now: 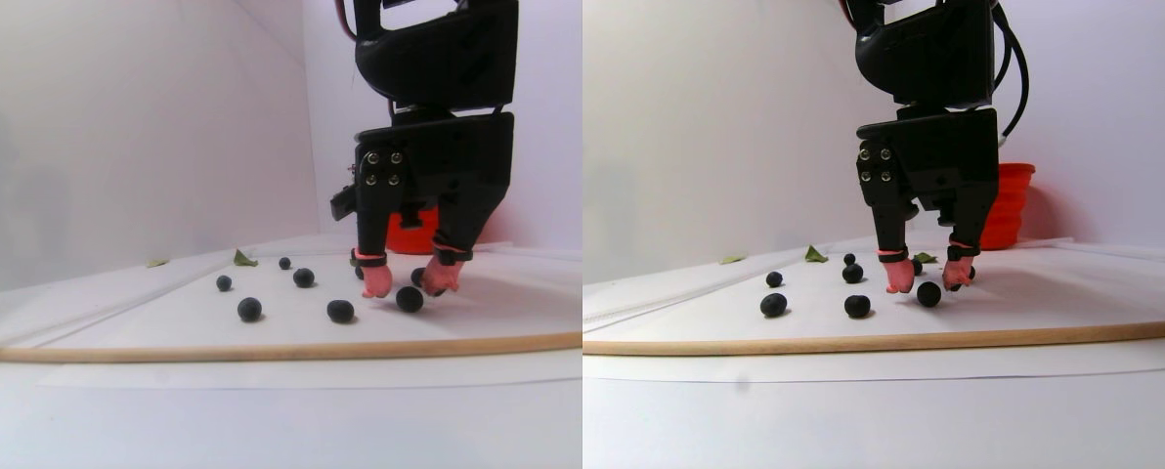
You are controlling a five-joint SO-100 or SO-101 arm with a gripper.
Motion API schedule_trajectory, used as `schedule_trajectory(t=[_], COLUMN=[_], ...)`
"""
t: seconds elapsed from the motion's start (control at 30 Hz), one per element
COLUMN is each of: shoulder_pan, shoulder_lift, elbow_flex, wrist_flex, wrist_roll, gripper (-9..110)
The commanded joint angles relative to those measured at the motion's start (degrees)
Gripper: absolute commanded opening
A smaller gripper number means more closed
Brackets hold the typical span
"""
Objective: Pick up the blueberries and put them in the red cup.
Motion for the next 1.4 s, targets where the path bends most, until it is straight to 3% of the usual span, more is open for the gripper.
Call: schedule_trajectory(t=[0.0,1.37], shoulder_pan=[-0.5,-0.4], shoulder_lift=[0.5,2.8], elbow_flex=[-3.2,-2.5], wrist_flex=[-0.8,-1.6], wrist_roll=[0.4,0.2], gripper=[18,11])
